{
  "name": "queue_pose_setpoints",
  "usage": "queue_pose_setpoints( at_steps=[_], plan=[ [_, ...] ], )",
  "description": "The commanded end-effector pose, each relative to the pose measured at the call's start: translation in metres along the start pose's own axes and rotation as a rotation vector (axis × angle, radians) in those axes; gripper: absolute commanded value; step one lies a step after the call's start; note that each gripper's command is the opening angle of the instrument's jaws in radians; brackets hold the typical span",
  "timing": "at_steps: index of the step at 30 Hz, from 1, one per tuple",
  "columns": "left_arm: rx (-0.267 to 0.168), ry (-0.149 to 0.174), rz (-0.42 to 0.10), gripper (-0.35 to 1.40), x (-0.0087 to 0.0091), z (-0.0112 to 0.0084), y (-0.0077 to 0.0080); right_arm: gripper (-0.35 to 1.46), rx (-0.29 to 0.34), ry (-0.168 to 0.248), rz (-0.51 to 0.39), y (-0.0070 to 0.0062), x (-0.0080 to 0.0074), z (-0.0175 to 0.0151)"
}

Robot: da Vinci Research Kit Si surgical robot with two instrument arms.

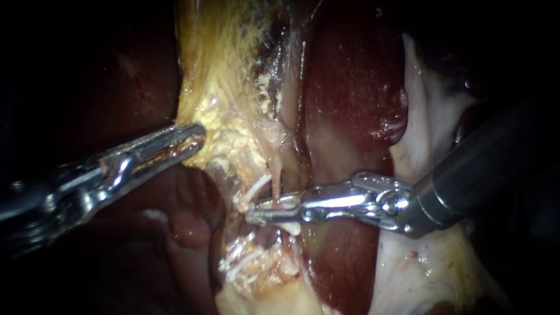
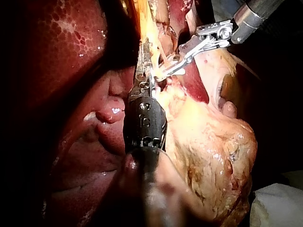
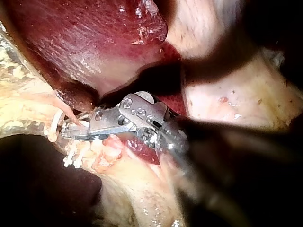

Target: Going back second clip right tube

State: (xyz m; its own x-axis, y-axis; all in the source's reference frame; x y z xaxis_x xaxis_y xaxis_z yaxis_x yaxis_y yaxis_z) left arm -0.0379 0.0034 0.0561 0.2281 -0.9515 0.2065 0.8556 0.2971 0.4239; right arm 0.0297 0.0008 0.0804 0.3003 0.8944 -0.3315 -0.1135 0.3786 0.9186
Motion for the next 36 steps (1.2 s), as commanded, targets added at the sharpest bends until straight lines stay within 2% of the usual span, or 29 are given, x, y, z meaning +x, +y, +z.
queue_pose_setpoints(
  at_steps=[1,4,6,10,13,17,20,28,36],
  plan=[
    [0.0,0.001,-0.001,-0.35,-0.0001,-0.0001,0.0,-0.35,0.002,-0.001,0.0,-0.0001,0.0,0.0],
    [-0.001,-0.004,-0.002,-0.35,-0.0004,-0.0006,0.0002,-0.33,0.001,-0.003,0.001,-0.0001,0.0001,-0.0002],
    [-0.001,-0.011,-0.004,-0.35,-0.0007,-0.0011,0.0004,-0.07,0.002,-0.001,0.001,0.0,0.0001,-0.0002],
    [-0.001,-0.019,-0.006,-0.35,-0.0011,-0.0016,0.0006,0.41,0.008,0.008,-0.081,0.0003,0.0002,-0.0002],
    [-0.001,-0.019,-0.006,-0.35,-0.0011,-0.0016,0.0006,0.54,-0.005,0.023,-0.134,0.0006,0.0003,-0.0001],
    [-0.002,-0.019,-0.006,-0.35,-0.001,-0.0016,0.0006,0.6,-0.028,0.039,-0.204,0.0006,0.0004,-0.0002],
    [-0.002,-0.019,-0.006,-0.35,-0.001,-0.0016,0.0006,0.6,-0.022,0.042,-0.209,0.0003,0.0004,-0.0004],
    [-0.002,-0.02,-0.005,-0.35,-0.0009,-0.0016,0.0006,0.6,0.015,0.023,-0.248,-0.0017,0.0,-0.0003],
    [-0.002,-0.02,-0.005,-0.35,-0.0009,-0.0016,0.0007,0.6,0.01,0.024,-0.355,-0.0004,0.0004,-0.0027]
  ],
)
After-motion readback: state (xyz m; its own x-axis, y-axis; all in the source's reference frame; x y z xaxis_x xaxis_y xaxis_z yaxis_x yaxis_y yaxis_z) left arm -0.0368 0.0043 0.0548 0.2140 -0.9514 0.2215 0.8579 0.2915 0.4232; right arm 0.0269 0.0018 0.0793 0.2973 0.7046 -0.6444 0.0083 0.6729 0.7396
